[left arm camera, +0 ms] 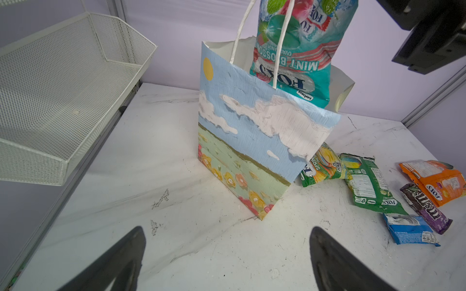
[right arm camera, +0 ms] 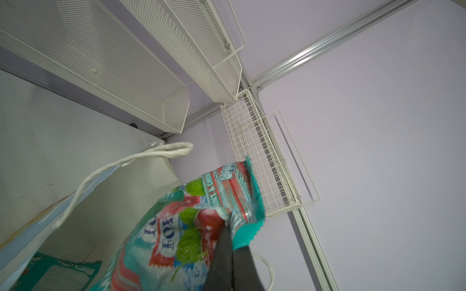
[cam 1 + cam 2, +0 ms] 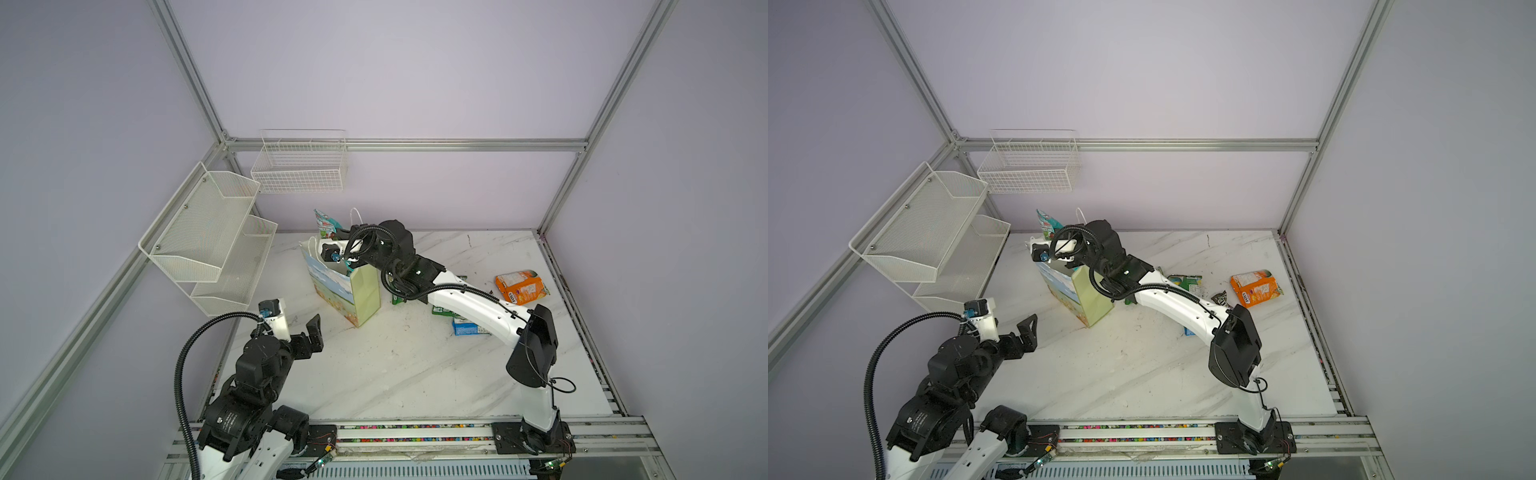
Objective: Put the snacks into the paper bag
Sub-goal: 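Lower the teal candy bag into the paper bag's opening with the right gripper, then open the right gripper and raise it out of the paper bag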
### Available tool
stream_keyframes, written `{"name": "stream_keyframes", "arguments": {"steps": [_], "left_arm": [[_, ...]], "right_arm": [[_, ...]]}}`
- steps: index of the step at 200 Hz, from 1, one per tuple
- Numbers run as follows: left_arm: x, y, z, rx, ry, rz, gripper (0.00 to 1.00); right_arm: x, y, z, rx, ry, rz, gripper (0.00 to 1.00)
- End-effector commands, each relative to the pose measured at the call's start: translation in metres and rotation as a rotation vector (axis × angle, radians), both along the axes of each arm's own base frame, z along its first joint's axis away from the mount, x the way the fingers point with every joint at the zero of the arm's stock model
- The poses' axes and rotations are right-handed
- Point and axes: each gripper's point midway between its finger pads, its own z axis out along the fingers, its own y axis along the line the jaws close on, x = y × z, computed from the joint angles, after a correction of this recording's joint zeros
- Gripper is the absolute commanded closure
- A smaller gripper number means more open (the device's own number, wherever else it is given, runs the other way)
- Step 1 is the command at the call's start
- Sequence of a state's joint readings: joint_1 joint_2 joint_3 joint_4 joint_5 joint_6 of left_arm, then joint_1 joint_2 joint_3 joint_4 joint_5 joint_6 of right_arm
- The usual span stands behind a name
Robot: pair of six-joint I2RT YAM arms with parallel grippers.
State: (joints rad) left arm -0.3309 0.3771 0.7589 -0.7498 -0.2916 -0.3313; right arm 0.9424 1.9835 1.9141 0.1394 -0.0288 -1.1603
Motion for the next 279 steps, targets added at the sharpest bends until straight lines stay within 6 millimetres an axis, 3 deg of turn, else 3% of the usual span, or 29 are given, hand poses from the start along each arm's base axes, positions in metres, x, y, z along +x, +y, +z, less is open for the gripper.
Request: {"name": "stream_keyframes", "arguments": {"steps": [1, 279], "left_arm": [[0.001, -0.002, 0.002, -0.013, -0.023, -0.009, 0.00], [0.000, -0.002, 0.003, -0.014, -0.026, -0.010, 0.00]], "right_arm": [[-0.002, 0.002, 0.019, 0.080, -0.032, 0.024, 1.00], [-0.012, 0.002, 0.023, 0.123, 0.005, 0.064, 1.00]]}}
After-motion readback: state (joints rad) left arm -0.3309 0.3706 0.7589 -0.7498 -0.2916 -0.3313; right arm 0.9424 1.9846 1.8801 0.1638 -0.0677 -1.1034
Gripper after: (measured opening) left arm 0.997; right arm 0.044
